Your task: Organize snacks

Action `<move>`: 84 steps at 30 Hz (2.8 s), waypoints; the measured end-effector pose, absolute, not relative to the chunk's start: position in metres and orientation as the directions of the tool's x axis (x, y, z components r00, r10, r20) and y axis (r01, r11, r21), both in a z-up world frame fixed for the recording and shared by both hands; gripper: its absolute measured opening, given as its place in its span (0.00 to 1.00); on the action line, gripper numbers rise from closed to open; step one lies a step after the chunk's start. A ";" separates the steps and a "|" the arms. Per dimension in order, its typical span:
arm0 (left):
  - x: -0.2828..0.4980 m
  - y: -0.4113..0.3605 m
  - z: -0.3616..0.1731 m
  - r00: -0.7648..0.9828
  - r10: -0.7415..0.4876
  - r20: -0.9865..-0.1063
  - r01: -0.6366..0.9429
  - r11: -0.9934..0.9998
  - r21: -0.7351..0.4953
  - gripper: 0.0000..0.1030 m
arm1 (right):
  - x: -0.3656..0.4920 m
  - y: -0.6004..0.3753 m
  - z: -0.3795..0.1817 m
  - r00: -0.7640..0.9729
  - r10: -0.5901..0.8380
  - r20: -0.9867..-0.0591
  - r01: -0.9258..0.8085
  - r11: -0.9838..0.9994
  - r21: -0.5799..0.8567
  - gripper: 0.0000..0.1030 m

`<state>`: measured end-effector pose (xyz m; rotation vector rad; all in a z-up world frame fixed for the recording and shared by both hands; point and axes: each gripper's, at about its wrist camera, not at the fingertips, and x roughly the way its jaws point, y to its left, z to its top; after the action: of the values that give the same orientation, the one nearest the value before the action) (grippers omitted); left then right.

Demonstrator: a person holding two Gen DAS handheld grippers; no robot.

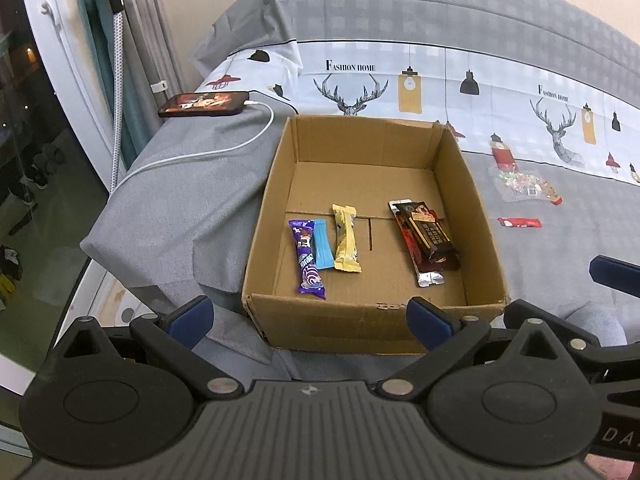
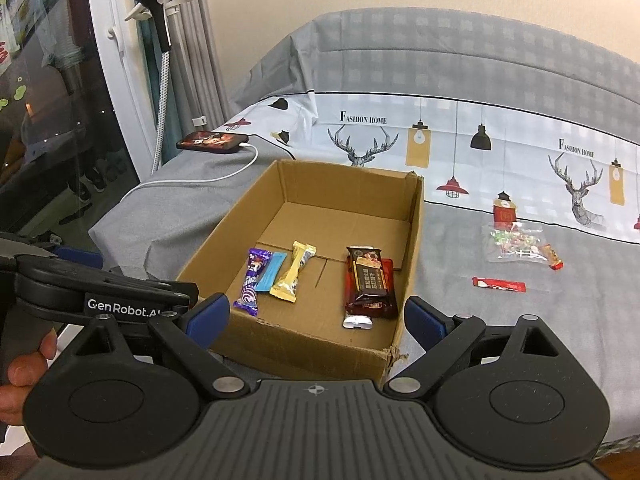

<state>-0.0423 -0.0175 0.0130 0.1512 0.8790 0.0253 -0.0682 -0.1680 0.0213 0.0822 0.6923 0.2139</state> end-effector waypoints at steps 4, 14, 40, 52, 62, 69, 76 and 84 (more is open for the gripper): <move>-0.038 -0.023 0.009 0.627 0.087 -0.774 0.052 0.987 0.153 1.00 | -0.067 -0.171 0.019 0.744 0.228 -0.628 -0.165 0.974 0.158 0.92; -0.014 -0.064 -0.002 0.582 0.080 -0.810 0.132 0.973 0.191 1.00 | -0.055 -0.206 0.005 0.742 0.210 -0.636 -0.094 0.973 0.212 0.92; 0.238 -0.391 -0.149 0.429 -0.009 -0.903 0.587 0.763 0.271 1.00 | 0.095 -0.516 -0.129 0.653 -0.213 -0.727 0.325 0.946 0.014 0.92; 0.346 -0.439 -0.248 0.198 -0.051 -0.979 0.632 0.770 0.087 1.00 | 0.210 -0.558 -0.236 0.603 -0.079 -0.794 0.149 0.989 0.015 0.92; 0.336 -0.422 -0.227 0.222 -0.169 -0.960 0.633 0.774 0.010 0.13 | 0.236 -0.539 -0.242 0.710 0.050 -0.702 -0.047 0.999 0.024 0.37; 0.298 -0.392 -0.186 0.253 -0.239 -0.937 0.606 0.794 -0.038 0.10 | 0.214 -0.531 -0.227 0.664 -0.035 -0.747 0.093 0.995 0.036 0.20; 0.242 -0.355 -0.114 0.322 -0.335 -0.885 0.580 0.809 -0.095 0.00 | 0.154 -0.527 -0.181 0.709 -0.076 -0.701 0.232 0.964 0.130 0.19; 0.205 -0.314 -0.072 0.366 -0.350 -0.862 0.531 0.839 -0.116 0.00 | 0.108 -0.499 -0.138 0.725 -0.104 -0.681 0.297 0.939 0.174 0.19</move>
<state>0.2053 -0.3139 -0.0716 0.1942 1.0531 -0.5708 0.1081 -0.4988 -0.1382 0.2811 0.7286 -0.2243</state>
